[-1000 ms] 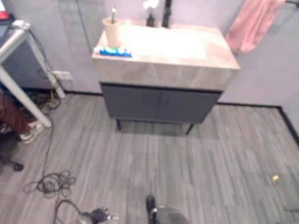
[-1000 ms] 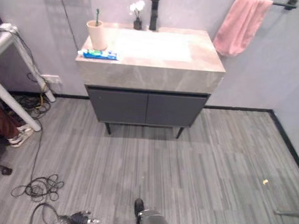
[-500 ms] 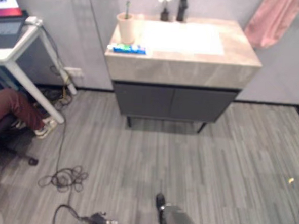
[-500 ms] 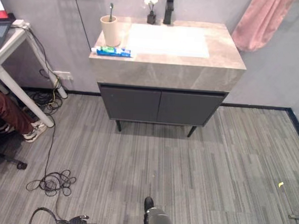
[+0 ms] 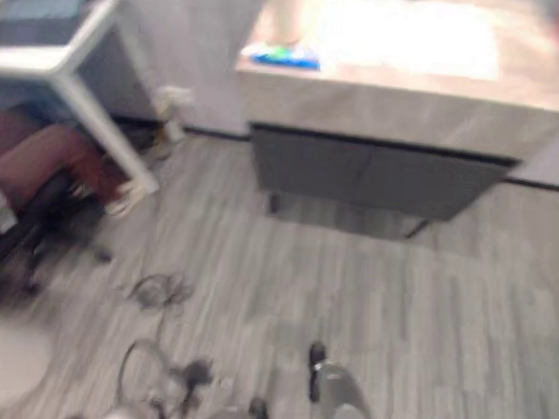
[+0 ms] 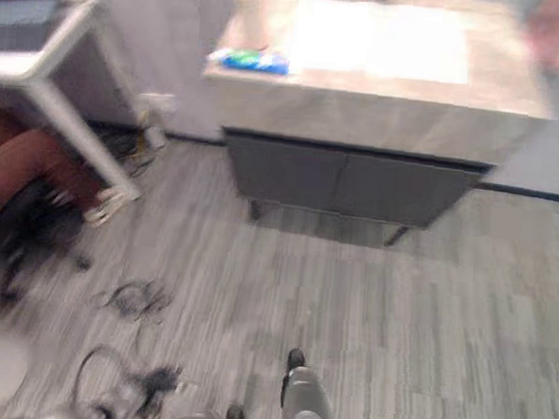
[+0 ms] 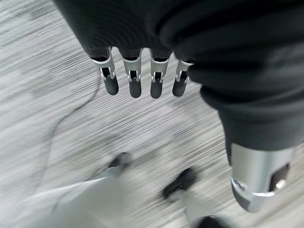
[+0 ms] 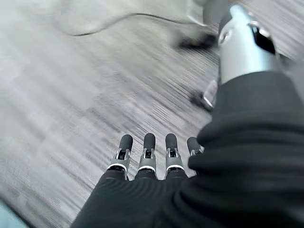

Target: Put brush and paste in cup on sink, flatten towel.

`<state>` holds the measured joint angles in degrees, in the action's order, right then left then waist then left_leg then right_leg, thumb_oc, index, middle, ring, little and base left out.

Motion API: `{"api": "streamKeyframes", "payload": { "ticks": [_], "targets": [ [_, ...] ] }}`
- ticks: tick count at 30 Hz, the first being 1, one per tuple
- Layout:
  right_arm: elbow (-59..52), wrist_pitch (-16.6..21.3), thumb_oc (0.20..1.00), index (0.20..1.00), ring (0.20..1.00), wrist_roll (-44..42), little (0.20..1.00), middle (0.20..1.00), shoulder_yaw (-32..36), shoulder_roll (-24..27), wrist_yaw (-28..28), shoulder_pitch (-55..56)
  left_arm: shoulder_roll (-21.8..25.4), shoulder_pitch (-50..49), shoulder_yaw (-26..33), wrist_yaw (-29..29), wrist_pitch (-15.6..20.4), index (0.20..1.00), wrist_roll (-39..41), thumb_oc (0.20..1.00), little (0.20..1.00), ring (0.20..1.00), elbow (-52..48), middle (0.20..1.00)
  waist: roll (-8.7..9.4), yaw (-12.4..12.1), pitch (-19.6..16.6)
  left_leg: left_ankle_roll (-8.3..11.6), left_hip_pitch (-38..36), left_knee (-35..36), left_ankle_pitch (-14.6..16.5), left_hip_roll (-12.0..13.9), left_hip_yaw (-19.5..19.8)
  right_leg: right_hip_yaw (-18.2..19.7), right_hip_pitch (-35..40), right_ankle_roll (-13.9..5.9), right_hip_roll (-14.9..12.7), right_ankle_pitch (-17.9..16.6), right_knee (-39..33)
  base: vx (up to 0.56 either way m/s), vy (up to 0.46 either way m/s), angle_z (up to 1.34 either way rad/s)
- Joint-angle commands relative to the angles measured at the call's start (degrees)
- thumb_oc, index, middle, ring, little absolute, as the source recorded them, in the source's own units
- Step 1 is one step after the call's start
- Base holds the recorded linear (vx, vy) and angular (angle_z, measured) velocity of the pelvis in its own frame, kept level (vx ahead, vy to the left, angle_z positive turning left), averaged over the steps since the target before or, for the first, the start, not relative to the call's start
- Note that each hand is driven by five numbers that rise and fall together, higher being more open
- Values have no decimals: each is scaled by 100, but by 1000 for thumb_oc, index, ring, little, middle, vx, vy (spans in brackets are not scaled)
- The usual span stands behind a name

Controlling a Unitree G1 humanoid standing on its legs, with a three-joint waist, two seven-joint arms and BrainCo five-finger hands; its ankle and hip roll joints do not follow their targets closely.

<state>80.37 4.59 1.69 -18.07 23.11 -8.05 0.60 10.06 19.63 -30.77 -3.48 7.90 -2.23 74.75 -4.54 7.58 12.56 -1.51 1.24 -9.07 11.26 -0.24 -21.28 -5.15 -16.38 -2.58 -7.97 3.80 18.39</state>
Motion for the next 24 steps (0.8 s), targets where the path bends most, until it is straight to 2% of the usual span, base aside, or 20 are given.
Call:
{"api": "streamKeyframes", "payload": {
  "ticks": [1,3,7,12,14,15,20,21,22,24],
  "targets": [
    [4,62,1000,1000,1000,-73,1000,1000,-35,-127,117,-48,394,-849,307,49,15,1000,-42,1000,1000,1000,88,1000,127,43,-558,-462,-804,282,828,-434,421,467,1,-503,457,-766,-1458,102,-78,-96],
    [-176,125,1000,1000,1000,-186,1000,1000,-59,-122,176,-118,403,-908,398,59,38,1000,92,1000,1000,1000,55,1000,180,-41,-604,-475,-873,396,790,-443,512,612,-50,-475,568,-744,-1418,78,-77,-77],
    [-333,185,1000,1000,1000,-269,1000,1000,-107,-120,171,-218,382,-978,372,26,32,1000,6,1000,1000,1000,292,1000,227,-48,-638,-473,-1052,559,788,-425,498,813,-121,-454,743,-613,-1219,64,-53,-35],
    [-259,162,1000,1000,1000,-129,1000,1000,-180,-136,175,-187,390,-1014,365,21,2,1000,-86,1000,1000,1000,382,1000,211,-42,-674,-442,-1171,668,749,-381,583,852,-181,-426,833,-458,-989,75,-62,-35],
    [-217,153,1000,1000,1000,-98,1000,1000,-171,-141,184,-173,398,-1012,373,21,3,1000,-93,1000,1000,1000,369,1000,205,-52,-671,-432,-1184,672,750,-375,602,801,-183,-427,830,-425,-957,71,-71,0],
    [-161,133,1000,1000,1000,-41,1000,1000,-154,-138,213,-151,409,-1025,382,18,-2,1000,-101,1000,1000,1000,331,1000,189,-80,-650,-411,-1199,675,739,-364,597,648,-195,-441,818,-382,-913,69,-71,16],
    [-225,136,1000,1000,1000,41,1000,1000,-116,-125,235,-184,401,-1086,359,-5,-23,1000,-188,1000,1000,1000,400,1000,120,-91,-639,-331,-1248,788,658,-346,292,191,-231,-548,796,-443,-1070,62,-70,-10],
    [-226,135,1000,1000,1000,42,1000,1000,-116,-124,235,-183,400,-1085,359,-5,-22,1000,-188,1000,1000,1000,401,1000,118,-94,-641,-330,-1251,796,654,-346,289,192,-229,-548,799,-448,-1078,58,-85,-36],
    [-326,145,1000,1000,1000,49,1000,1000,-130,-117,241,-205,402,-1112,328,-21,-20,1000,-235,1000,1000,1000,430,1000,102,-68,-634,-304,-1236,807,605,-329,151,-7,-247,-556,772,-479,-1127,33,-57,-36],
    [-364,149,1000,1000,1000,47,1000,1000,-133,-111,236,-214,396,-1112,306,-29,-28,1000,-243,1000,1000,1000,431,1000,87,-33,-632,-273,-1235,836,549,-319,113,-26,-257,-558,769,-464,-1108,59,-106,-34]
  ]
}}
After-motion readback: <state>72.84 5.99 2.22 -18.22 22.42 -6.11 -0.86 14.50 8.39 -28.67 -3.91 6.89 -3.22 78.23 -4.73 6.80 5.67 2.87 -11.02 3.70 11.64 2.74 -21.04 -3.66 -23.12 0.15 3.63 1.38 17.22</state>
